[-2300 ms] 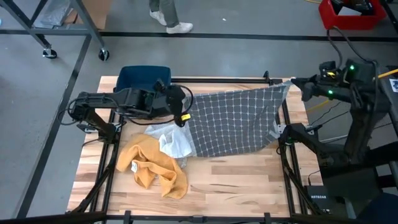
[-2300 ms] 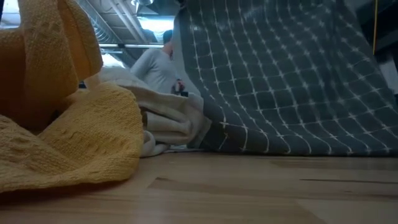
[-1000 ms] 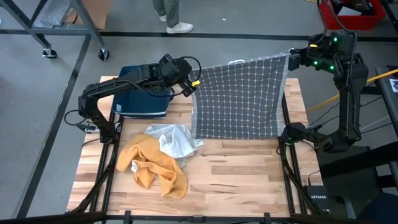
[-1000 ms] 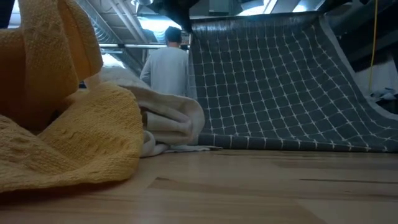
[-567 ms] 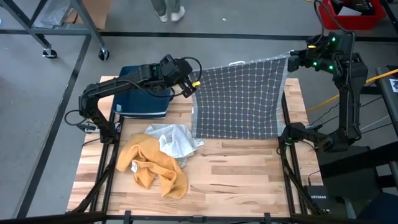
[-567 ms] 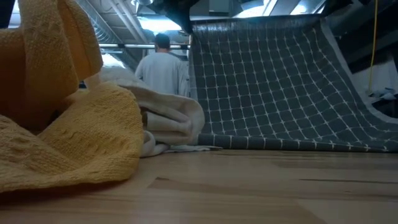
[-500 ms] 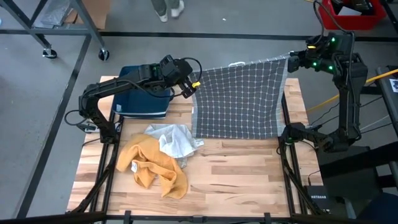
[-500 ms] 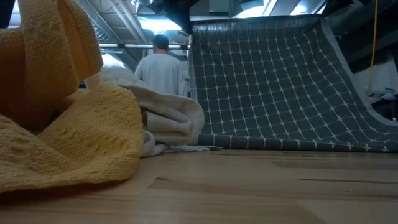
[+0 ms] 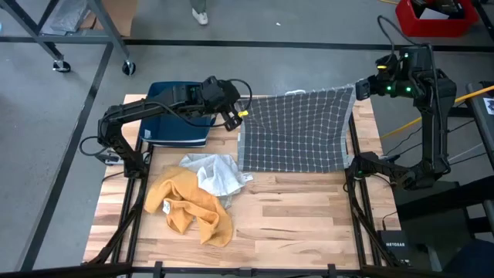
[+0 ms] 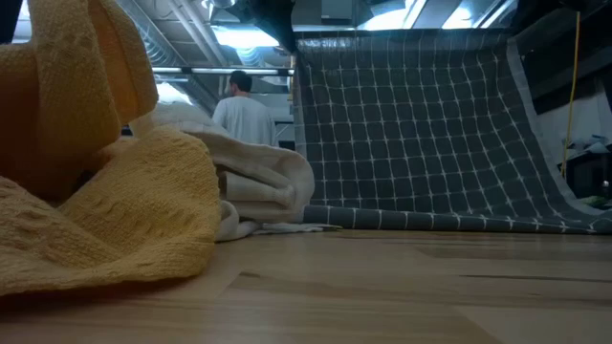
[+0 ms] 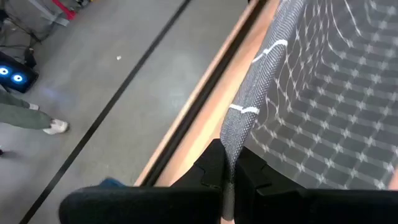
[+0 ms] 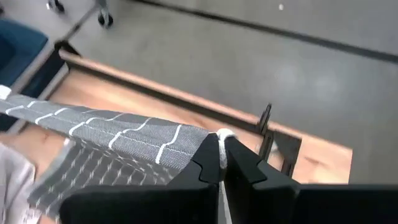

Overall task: Fold towel
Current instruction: Fold the gray towel

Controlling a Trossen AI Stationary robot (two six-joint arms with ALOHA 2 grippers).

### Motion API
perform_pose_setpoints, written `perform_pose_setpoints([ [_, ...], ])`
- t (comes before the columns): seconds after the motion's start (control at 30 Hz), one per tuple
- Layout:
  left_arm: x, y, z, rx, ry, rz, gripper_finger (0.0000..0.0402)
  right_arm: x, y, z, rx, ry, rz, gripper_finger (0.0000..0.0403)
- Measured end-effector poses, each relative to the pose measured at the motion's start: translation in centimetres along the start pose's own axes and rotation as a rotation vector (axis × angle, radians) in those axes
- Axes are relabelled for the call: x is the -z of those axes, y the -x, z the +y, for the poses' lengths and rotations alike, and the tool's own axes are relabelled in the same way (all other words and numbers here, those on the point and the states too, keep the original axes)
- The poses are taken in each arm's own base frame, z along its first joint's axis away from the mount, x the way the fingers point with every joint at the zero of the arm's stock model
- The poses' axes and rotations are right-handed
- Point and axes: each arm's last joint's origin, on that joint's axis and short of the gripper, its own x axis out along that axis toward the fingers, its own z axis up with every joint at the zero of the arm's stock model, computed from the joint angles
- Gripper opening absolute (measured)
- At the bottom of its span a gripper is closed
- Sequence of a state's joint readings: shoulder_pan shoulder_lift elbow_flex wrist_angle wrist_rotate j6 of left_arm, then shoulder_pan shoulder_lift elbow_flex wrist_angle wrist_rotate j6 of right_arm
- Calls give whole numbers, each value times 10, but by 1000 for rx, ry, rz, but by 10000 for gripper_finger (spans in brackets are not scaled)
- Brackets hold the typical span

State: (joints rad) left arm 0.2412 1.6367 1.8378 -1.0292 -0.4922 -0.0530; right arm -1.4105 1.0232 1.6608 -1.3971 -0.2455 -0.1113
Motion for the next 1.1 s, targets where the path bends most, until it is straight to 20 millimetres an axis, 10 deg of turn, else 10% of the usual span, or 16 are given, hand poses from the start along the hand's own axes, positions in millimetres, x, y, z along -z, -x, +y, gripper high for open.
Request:
perform_pose_setpoints([
  [0.53,15,-13,-48,83,-111,159,0,30,4,9,-41,-38,170,6],
  [1.1,31,0,-95,208,-139,241,0,121,-1,16,-108,-109,213,6],
])
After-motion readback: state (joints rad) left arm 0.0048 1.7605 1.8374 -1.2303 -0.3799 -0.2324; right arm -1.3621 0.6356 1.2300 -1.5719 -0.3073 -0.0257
